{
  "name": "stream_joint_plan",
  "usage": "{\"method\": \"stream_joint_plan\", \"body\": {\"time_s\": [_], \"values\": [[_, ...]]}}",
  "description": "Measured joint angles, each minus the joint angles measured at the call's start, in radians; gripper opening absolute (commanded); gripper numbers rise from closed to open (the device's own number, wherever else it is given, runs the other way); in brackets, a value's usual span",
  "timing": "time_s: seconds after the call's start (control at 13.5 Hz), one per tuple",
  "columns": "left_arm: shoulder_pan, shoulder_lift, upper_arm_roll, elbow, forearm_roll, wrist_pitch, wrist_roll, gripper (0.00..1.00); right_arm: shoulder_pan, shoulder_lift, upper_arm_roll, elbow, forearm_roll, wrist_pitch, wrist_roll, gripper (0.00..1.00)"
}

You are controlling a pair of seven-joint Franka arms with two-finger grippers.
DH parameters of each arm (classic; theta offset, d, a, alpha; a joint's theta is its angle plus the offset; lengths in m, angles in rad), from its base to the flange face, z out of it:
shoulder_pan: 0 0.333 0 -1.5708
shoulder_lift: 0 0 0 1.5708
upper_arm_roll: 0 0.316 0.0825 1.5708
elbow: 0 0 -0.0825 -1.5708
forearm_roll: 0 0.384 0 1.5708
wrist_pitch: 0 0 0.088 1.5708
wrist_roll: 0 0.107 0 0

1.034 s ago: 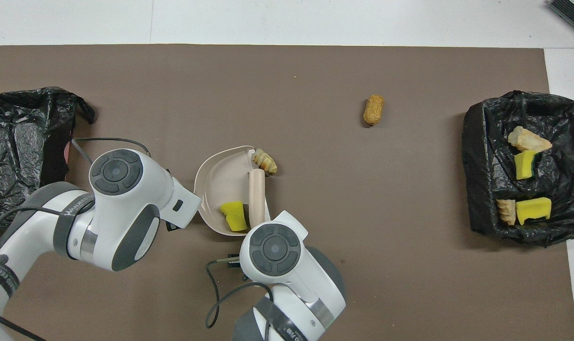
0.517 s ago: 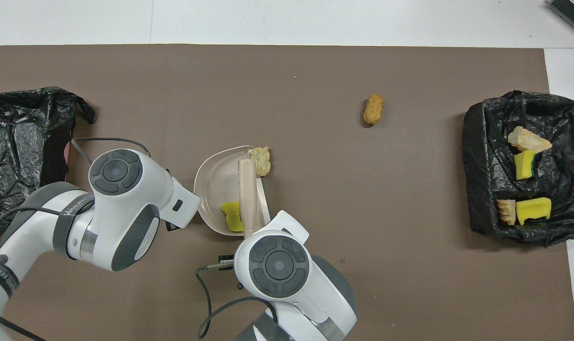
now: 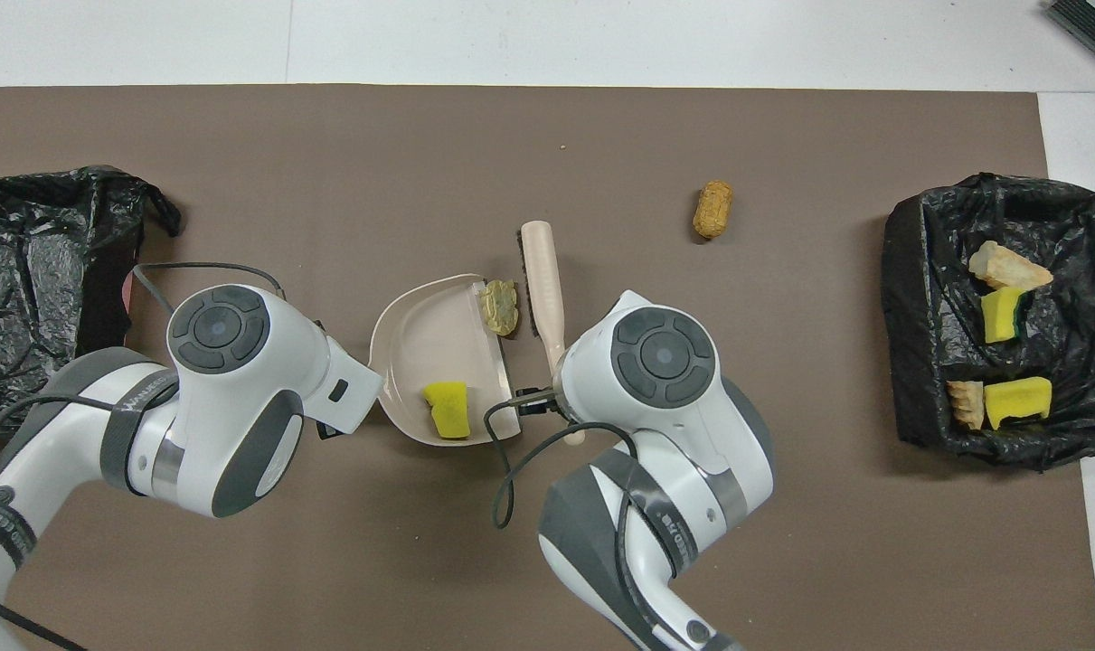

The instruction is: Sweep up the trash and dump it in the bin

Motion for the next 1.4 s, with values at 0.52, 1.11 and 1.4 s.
{"method": "stream_joint_plan", "body": {"time_s": [0.52,1.11,1.4], "values": [[0.0,0.0,-0.001,-0.002,-0.001,0.001,-0.15,0.0,0.066,0.124,0.015,0.045,-0.048,-0.009,0.0,0.0],[0.0,0.0,-0.001,-0.002,-0.001,0.001,-0.155,0.0,0.131,0.1,0.015,0.066,-0.048,-0.042,0.003,0.0],[0.0,0.0,-0.001,-0.002,-0.001,0.001,-0.156,0.0,0.064,0.1,0.008,0.093,-0.052,-0.042,0.0,0.0]]}}
